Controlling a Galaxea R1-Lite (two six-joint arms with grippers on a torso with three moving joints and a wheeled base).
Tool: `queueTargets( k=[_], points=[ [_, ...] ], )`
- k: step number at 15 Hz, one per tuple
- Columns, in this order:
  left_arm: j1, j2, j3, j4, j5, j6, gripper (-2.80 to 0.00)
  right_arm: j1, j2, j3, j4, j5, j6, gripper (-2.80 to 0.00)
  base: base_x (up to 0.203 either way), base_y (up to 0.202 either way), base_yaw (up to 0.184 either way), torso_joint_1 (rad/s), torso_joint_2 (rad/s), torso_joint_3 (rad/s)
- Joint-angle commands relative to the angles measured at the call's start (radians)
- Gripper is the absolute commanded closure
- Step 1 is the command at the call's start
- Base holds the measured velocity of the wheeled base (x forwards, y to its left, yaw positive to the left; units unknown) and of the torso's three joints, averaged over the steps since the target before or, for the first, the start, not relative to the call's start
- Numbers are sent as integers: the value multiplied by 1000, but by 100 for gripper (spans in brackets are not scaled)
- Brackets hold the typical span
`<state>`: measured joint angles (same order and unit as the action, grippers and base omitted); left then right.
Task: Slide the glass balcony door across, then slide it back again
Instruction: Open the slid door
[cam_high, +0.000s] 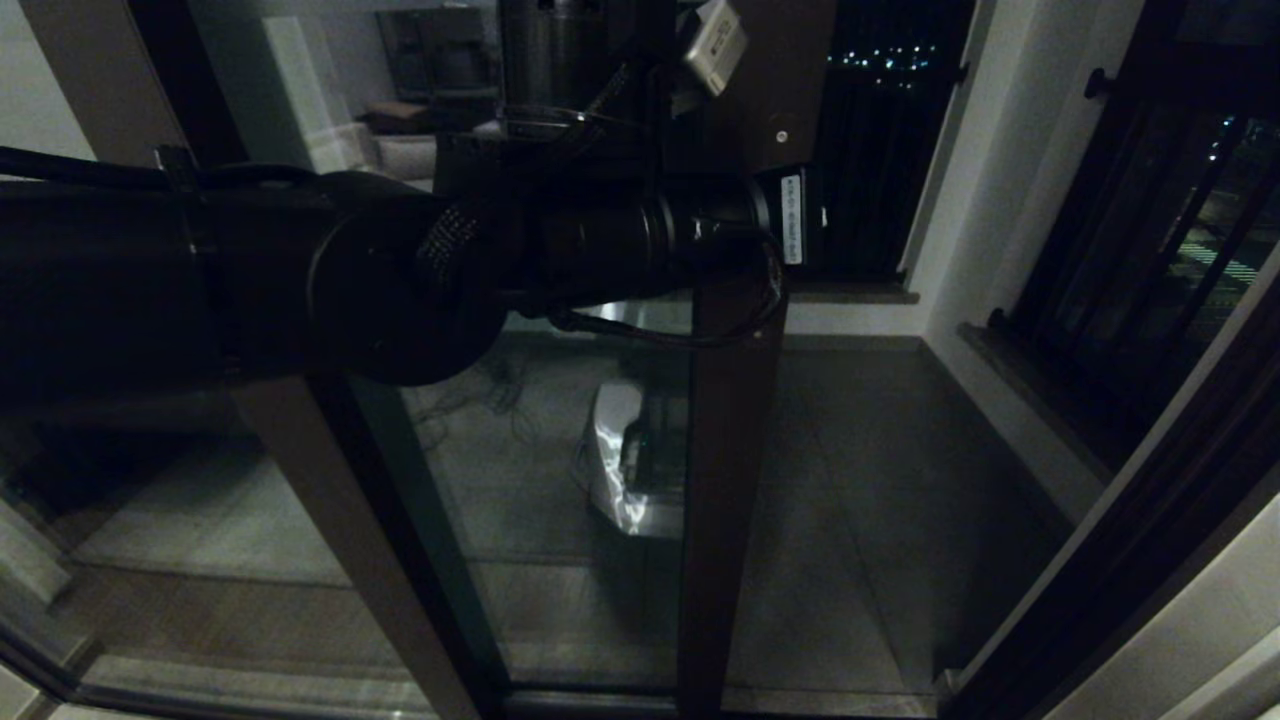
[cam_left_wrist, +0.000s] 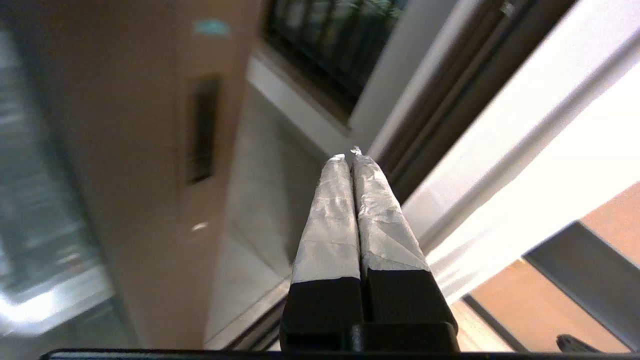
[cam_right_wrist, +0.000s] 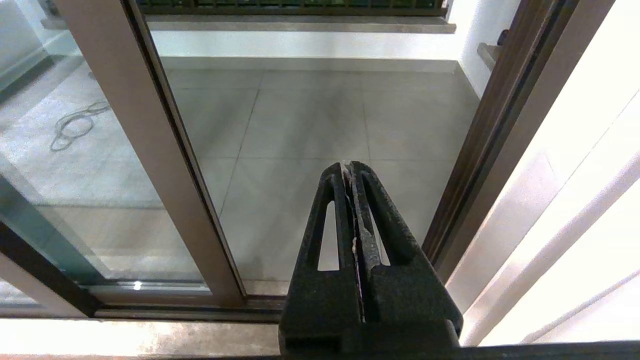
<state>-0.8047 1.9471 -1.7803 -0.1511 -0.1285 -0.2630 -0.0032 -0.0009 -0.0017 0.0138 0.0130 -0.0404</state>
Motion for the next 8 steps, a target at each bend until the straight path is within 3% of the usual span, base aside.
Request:
queueTargets(
  k=[1, 3, 5, 8],
  points=[
    [-5, 90, -40, -55, -13, -1, 0, 0, 1, 0, 0, 1, -1, 0, 0, 0, 0, 0, 0, 0],
    [-5, 177, -101, -116, 1, 1, 0, 0, 1, 0, 0, 1, -1, 0, 0, 0, 0, 0, 0, 0],
    [-5, 247, -171, -139, 63, 22, 0, 0, 1, 0, 0, 1, -1, 0, 0, 0, 0, 0, 0, 0],
    [-6, 313, -186, -229, 133, 132, 0, 0, 1, 0, 0, 1, -1, 0, 0, 0, 0, 0, 0, 0]
  ],
)
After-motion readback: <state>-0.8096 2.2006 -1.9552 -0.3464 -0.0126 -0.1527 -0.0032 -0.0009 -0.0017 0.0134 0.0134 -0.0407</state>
